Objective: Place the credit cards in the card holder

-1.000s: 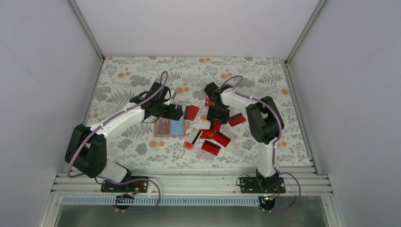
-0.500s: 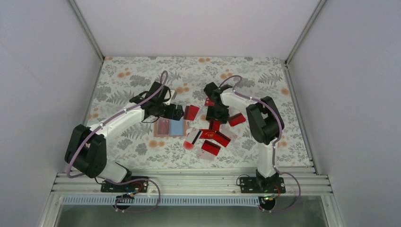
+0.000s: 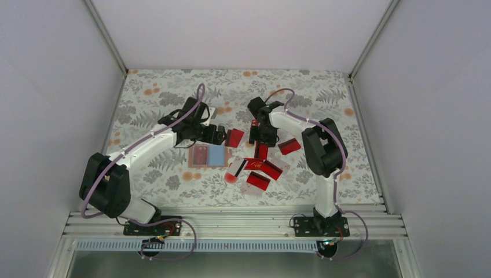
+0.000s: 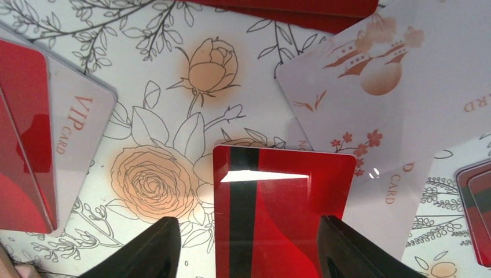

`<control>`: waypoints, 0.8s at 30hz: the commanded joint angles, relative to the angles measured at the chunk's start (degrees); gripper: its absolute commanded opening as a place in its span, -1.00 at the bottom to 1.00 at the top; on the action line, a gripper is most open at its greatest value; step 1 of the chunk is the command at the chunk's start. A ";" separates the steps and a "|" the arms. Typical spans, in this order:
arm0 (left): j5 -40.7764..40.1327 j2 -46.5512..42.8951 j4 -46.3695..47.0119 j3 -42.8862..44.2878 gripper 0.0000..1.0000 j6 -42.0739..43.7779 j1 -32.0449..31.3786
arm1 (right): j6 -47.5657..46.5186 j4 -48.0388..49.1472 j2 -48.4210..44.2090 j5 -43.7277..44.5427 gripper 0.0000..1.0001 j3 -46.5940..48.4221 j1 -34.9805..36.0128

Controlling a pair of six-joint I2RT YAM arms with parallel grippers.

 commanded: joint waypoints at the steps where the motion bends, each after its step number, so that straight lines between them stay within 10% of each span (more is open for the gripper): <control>1: 1.52 -0.17 1.49 1.37 0.90 0.36 -0.28 | -0.43 -2.46 -0.88 2.65 0.25 2.44 0.64; 10: 1.90 0.22 2.00 0.91 0.89 0.32 -0.23 | 0.52 -4.42 2.05 2.23 0.67 2.80 1.27; 24: 1.17 -0.74 1.64 -0.14 0.88 0.62 -0.23 | 1.25 1.10 5.29 3.31 0.34 -5.39 2.05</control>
